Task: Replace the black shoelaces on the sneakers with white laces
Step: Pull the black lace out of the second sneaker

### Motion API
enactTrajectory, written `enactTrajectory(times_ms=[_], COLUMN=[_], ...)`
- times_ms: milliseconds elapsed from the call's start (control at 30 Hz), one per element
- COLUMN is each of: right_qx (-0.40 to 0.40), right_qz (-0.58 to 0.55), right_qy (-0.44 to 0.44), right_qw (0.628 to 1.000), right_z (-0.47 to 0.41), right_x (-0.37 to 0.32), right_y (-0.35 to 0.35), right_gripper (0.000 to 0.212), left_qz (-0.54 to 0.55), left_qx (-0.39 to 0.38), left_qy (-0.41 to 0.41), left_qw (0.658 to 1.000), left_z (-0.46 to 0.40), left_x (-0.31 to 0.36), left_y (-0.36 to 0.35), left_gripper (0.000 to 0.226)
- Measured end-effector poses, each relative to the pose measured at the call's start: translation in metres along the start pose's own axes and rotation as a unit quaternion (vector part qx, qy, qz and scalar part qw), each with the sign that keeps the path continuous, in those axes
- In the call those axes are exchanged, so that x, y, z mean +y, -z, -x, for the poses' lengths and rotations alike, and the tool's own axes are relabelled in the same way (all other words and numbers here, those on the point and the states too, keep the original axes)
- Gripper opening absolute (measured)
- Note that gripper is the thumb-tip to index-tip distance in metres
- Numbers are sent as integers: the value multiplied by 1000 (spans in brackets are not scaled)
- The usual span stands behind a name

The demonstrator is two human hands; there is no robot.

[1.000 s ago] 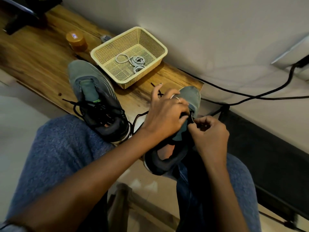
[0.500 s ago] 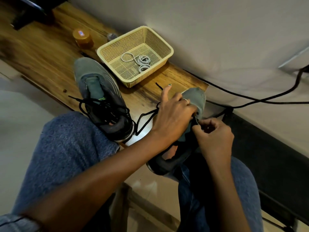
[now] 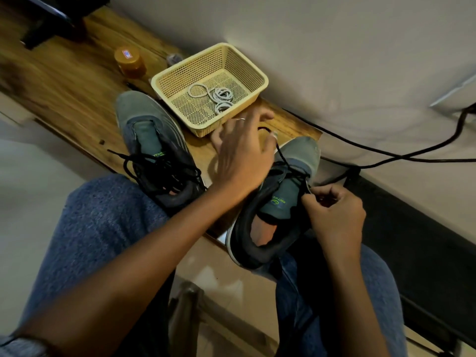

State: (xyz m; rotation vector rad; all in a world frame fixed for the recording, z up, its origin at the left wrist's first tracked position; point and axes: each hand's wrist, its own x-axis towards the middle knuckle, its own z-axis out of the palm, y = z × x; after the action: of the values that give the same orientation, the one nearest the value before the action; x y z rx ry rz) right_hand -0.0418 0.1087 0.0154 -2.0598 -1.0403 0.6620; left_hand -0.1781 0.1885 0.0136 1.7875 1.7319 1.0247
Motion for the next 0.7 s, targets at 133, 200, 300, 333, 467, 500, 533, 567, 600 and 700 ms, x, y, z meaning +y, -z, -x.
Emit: enactTrajectory(times_ms=[133, 200, 300, 333, 467, 500, 533, 567, 600, 700], right_qx=[-5, -8, -12, -12, -12, -10, -6, -2, 2, 7], right_qz=[6, 12, 18, 18, 19, 17, 15, 14, 12, 5], right_qy=[14, 17, 19, 21, 19, 17, 15, 13, 11, 7], right_qw=[1000, 1000, 1000, 1000, 1000, 1000, 1000, 1000, 1000, 1000], right_z=[0, 1, 1, 2, 2, 1, 1, 1, 0, -1], right_x=[-1, 0, -1, -1, -2, -1, -1, -1, 0, 0], right_y=[1, 1, 0, 1, 2, 2, 2, 2, 2, 3], right_gripper=[6, 6, 7, 7, 7, 7, 7, 7, 7, 7], left_qz=[-124, -170, -186, -195, -203, -179, -148, -121, -103, -73], left_qx=[-121, -164, -138, -126, -91, -80, -69, -52, -32, 19], left_qy=[-167, -200, -220, -230, -240, -234, -223, -211, -197, -143], left_qw=[971, 951, 948, 945, 945, 952, 961, 969, 974, 987], left_z=[12, 20, 27, 27, 28, 28, 27, 26, 24, 12], left_x=[6, 4, 5, 6, 6, 5, 5, 5, 5, 3], left_y=[-9, -16, -21, -22, -25, -26, -26, -24, -22, -13], left_gripper=[34, 30, 18, 14, 5, 4, 3, 3, 3, 8])
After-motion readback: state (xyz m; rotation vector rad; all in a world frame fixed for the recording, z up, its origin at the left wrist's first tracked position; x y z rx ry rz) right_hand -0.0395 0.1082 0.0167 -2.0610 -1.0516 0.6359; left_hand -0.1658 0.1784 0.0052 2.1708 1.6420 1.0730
